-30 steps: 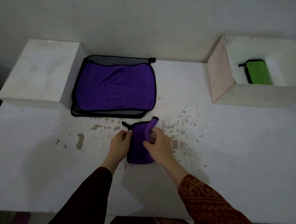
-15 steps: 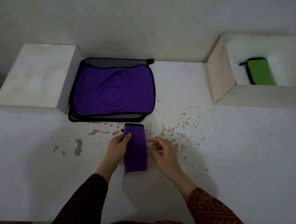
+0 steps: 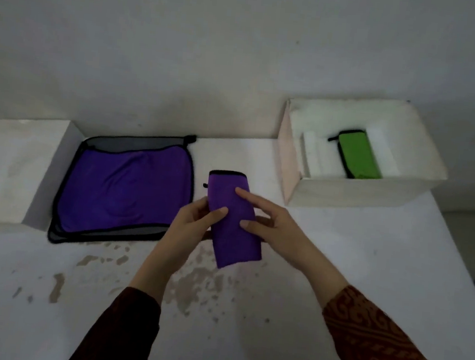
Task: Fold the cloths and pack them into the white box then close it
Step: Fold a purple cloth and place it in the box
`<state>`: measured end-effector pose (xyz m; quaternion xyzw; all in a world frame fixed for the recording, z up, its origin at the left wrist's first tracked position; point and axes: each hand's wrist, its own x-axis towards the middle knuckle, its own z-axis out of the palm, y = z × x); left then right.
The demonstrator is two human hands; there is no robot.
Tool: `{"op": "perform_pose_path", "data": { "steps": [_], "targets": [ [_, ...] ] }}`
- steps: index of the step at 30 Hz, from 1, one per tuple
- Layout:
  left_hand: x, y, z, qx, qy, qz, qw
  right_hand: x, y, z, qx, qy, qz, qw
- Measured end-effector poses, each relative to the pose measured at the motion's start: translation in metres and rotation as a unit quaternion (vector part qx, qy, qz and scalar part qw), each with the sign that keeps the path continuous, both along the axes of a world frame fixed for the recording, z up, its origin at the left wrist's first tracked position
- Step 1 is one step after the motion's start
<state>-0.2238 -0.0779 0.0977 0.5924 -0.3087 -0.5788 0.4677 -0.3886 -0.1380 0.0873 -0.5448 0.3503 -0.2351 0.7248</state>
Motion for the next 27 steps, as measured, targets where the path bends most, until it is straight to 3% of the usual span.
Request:
{"op": "perform_pose_path", "data": {
  "steps": [7,12,16,22,25,27],
  "targets": [
    [-0.073,-0.118,0.044,-0.056,-0.071,-0.074,0.993,-0.076,-0.115,0.051,-0.080,0.026,0.003,0.996],
    [-0.115,-0.200,0.037,-0.002,-0.082,-0.101,0.991,-0.120,-0.184,0.052,-0.137,0.150,0.018,0.979],
    [-0.139,-0.244,0.004,0.066,-0.104,-0.115,0.986,-0.132,-0.224,0.018,-0.133,0.237,0.041,0.962],
    [-0.161,-0.285,-0.041,0.136,-0.138,-0.134,0.972,-0.133,-0.259,-0.029,-0.221,0.415,0.101,0.877],
    [-0.165,-0.299,-0.058,0.127,-0.221,-0.159,0.954,-0.133,-0.269,-0.039,-0.241,0.442,0.128,0.855],
    [-0.168,-0.301,-0.063,0.074,-0.323,-0.185,0.925,-0.134,-0.274,-0.045,-0.254,0.462,0.151,0.836]
  ]
}}
